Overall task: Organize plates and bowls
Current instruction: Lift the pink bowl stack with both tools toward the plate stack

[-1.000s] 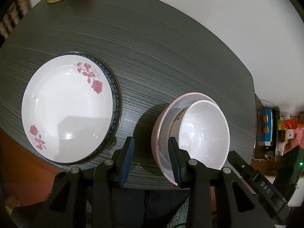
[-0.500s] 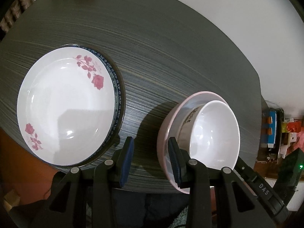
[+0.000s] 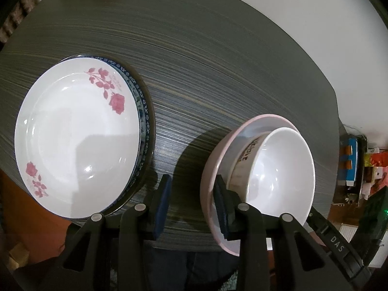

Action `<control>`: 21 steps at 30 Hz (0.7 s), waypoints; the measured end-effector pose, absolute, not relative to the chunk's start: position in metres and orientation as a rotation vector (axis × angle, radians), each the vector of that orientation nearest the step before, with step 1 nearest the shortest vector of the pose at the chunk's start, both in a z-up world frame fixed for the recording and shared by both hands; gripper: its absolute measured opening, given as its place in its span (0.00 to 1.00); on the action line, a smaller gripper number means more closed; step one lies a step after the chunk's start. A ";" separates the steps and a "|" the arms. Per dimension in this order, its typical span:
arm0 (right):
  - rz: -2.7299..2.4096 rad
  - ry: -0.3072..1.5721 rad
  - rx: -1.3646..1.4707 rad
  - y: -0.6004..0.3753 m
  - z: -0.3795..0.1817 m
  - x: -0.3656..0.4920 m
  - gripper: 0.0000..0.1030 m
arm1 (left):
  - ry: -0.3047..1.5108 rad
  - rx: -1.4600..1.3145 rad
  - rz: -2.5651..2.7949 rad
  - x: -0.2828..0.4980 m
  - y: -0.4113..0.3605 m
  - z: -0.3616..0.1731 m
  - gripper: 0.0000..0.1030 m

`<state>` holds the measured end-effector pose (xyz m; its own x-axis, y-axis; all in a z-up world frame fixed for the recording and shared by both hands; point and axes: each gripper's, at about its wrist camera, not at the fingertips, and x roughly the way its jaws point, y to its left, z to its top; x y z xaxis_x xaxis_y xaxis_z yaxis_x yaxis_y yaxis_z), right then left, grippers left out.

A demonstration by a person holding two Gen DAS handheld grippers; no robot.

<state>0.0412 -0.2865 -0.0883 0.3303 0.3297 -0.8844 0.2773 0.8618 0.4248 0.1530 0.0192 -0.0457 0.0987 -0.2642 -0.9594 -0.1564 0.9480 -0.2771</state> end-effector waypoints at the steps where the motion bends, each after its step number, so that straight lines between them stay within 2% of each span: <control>1: 0.037 1.254 0.567 -0.287 -0.089 0.042 0.24 | 1.482 -0.343 -0.080 0.154 0.017 -0.047 0.28; 4: 0.037 1.256 0.559 -0.286 -0.090 0.044 0.24 | 1.483 -0.347 -0.085 0.155 0.013 -0.050 0.22; 11: -0.001 1.255 0.560 -0.291 -0.094 0.046 0.24 | 1.472 -0.353 -0.142 0.158 -0.002 -0.055 0.22; 21: 0.009 1.252 0.578 -0.298 -0.098 0.047 0.23 | 1.484 -0.379 -0.123 0.160 -0.001 -0.063 0.36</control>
<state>0.0474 -0.2978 -0.0981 0.3325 0.3145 -0.8891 0.3014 0.8579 0.4162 0.1597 -0.0014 -0.0633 0.0925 -0.3099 -0.9463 -0.1499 0.9352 -0.3209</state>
